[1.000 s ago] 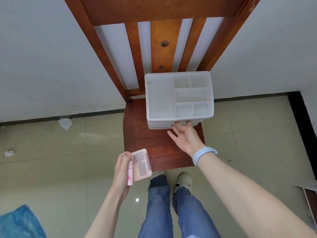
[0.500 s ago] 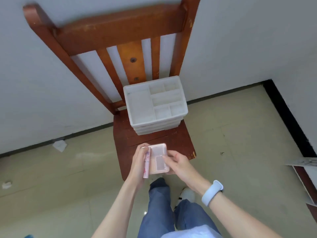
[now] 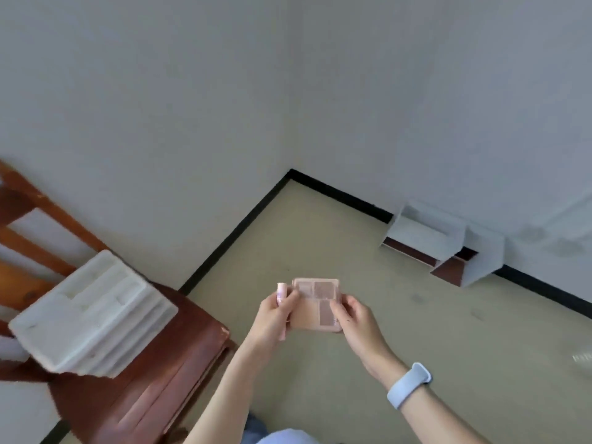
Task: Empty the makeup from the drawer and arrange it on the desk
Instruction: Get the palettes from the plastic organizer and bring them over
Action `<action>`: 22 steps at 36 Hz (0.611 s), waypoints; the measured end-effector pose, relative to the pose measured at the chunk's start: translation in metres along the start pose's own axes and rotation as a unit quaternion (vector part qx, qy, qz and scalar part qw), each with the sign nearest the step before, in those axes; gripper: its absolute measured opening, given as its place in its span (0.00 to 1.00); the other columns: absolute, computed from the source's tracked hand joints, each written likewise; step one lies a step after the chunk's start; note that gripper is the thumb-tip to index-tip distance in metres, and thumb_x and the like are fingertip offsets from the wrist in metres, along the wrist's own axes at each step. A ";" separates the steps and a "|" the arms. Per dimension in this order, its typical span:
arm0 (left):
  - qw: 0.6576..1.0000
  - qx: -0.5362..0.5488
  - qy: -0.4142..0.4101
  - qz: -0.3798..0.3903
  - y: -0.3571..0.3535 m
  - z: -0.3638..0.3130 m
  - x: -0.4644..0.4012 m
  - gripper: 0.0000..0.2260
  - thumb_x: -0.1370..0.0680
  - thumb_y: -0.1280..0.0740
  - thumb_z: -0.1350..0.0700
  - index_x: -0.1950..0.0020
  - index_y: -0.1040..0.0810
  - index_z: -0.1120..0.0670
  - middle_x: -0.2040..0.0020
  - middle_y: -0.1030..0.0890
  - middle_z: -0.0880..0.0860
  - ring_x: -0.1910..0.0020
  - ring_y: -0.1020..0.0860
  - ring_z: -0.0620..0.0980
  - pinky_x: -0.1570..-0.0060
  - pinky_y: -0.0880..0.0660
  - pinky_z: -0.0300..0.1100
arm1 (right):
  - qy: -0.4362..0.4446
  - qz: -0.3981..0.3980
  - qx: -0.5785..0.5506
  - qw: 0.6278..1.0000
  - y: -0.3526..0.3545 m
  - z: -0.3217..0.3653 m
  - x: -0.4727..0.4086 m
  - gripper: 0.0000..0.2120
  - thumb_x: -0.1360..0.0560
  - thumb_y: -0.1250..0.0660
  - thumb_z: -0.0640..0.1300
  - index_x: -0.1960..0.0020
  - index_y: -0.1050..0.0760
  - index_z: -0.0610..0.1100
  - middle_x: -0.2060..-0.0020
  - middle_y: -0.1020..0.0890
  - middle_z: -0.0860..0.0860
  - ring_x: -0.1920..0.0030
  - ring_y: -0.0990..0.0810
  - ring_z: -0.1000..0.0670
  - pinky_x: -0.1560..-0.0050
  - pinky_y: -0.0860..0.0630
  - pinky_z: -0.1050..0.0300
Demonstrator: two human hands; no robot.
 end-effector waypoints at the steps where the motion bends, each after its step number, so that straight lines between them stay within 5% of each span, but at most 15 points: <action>1: 1.000 -0.013 0.000 0.028 -0.036 0.001 -0.002 0.09 0.21 0.36 0.51 0.50 0.22 0.56 0.57 0.21 0.54 0.58 0.24 0.49 0.59 0.29 0.44 | 0.003 -0.031 -0.003 1.000 0.034 -0.006 0.009 0.07 0.22 0.39 0.44 0.57 0.24 0.46 0.69 0.22 0.55 0.71 0.26 0.63 0.67 0.30 0.68; 9: 0.965 -0.096 0.045 0.242 -0.323 0.050 0.019 0.13 0.19 0.40 0.52 0.44 0.23 0.60 0.51 0.17 0.54 0.52 0.19 0.48 0.52 0.22 0.43 | -0.031 -0.305 -0.135 0.942 0.290 -0.089 0.113 0.08 0.21 0.41 0.39 0.54 0.24 0.41 0.61 0.20 0.45 0.63 0.21 0.50 0.66 0.20 0.60; 15: 0.912 -0.197 0.080 0.351 -0.493 0.108 0.047 0.09 0.20 0.39 0.57 0.47 0.27 0.63 0.55 0.20 0.58 0.59 0.20 0.51 0.57 0.23 0.45 | -0.055 -0.475 -0.333 0.813 0.420 -0.176 0.222 0.07 0.20 0.43 0.40 0.53 0.28 0.39 0.59 0.20 0.45 0.66 0.18 0.50 0.68 0.19 0.57; 22: 0.848 -0.289 0.097 0.433 -0.658 0.177 0.075 0.07 0.20 0.39 0.58 0.58 0.29 0.56 0.60 0.24 0.53 0.64 0.24 0.48 0.65 0.30 0.41 | -0.111 -0.630 -0.381 0.668 0.520 -0.278 0.333 0.08 0.20 0.44 0.40 0.46 0.29 0.38 0.55 0.22 0.42 0.58 0.21 0.40 0.69 0.20 0.60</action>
Point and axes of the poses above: each hand's wrist, its own x-axis away from the middle knuckle, its own y-axis out of the back of the hand, z = x × y, the point moved 7 cm from there along -x, towards the middle knuckle
